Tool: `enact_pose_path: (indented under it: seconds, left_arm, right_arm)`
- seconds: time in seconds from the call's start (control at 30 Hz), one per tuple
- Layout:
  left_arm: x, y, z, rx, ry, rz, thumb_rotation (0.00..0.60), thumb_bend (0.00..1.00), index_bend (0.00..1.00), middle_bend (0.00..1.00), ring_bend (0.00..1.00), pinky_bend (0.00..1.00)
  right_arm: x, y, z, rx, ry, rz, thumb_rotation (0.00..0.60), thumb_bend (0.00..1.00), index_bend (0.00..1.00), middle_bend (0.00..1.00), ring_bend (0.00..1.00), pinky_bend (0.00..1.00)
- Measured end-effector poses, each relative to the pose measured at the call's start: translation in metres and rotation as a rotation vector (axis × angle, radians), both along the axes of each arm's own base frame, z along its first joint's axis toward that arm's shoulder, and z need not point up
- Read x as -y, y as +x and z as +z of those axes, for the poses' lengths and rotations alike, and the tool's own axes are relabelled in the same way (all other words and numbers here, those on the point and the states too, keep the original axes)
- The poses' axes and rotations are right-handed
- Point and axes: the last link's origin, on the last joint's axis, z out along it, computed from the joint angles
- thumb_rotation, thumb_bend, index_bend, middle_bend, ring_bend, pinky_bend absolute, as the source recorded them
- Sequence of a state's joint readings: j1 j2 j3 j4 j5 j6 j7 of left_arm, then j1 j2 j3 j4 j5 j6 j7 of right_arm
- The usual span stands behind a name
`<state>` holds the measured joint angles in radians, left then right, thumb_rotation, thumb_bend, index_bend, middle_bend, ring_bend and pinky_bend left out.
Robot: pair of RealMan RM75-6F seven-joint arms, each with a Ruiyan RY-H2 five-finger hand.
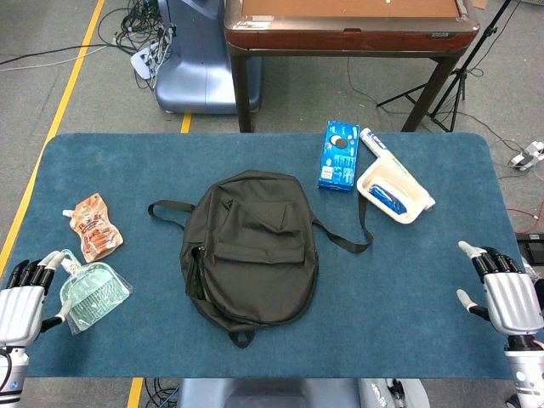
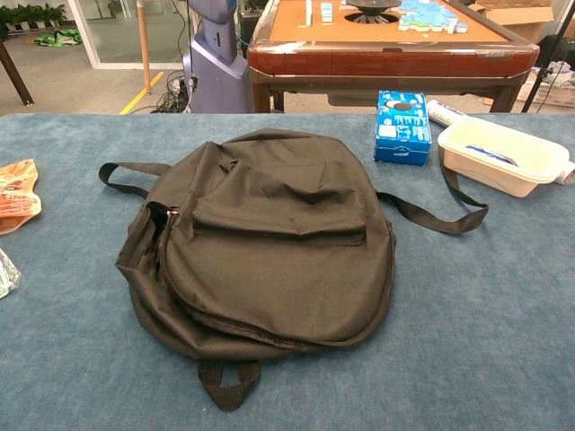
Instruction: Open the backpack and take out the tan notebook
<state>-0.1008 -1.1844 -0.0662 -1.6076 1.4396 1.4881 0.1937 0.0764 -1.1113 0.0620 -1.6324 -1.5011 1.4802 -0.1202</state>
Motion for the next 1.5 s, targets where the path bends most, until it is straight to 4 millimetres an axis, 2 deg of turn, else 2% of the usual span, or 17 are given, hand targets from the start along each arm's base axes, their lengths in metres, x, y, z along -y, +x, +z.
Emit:
enact_pose_path:
  seconds: [0.37,0.67,0.87,0.97,1.1,1.2,1.5]
  left_arm:
    - [0.002,0.002,0.001,0.004,-0.002,-0.006,0.6,0.25,0.11,0.14,0.14,0.07]
    - [0.002,0.007,0.001,0.003,-0.014,-0.018,0.6,0.25,0.11,0.14,0.14,0.07]
    - [0.005,0.008,0.0,0.005,-0.022,-0.018,0.6,0.25,0.11,0.14,0.14,0.07]
    - [0.006,0.009,0.0,0.006,-0.024,-0.017,0.6,0.25,0.11,0.14,0.14,0.07]
    - [0.007,0.009,0.001,0.006,-0.024,-0.018,0.6,0.25,0.11,0.14,0.14,0.07]
    - [0.008,0.01,0.001,0.008,-0.026,-0.018,0.6,0.25,0.11,0.14,0.14,0.07]
    - [0.01,0.01,0.0,0.017,-0.031,-0.023,0.6,0.25,0.11,0.14,0.14,0.07]
  right_arm:
    - [0.0,0.011,-0.003,0.012,0.037,0.054,0.6,0.22,0.19,0.26,0.18,0.28]
    - [0.014,0.043,-0.027,0.038,0.19,0.186,0.6,0.22,0.19,0.26,0.19,0.28]
    - [0.028,0.07,-0.055,0.053,0.336,0.263,0.6,0.17,0.19,0.24,0.17,0.28]
    - [0.035,0.086,-0.073,0.067,0.417,0.301,0.6,0.14,0.12,0.18,0.12,0.26]
    - [0.044,0.111,-0.101,0.092,0.523,0.353,0.6,0.1,0.01,0.07,0.02,0.16]
    - [0.048,0.128,-0.121,0.114,0.588,0.378,0.6,0.09,0.0,0.01,0.0,0.1]
    - [0.059,0.175,-0.175,0.199,0.688,0.436,0.6,0.08,0.0,0.0,0.0,0.04]
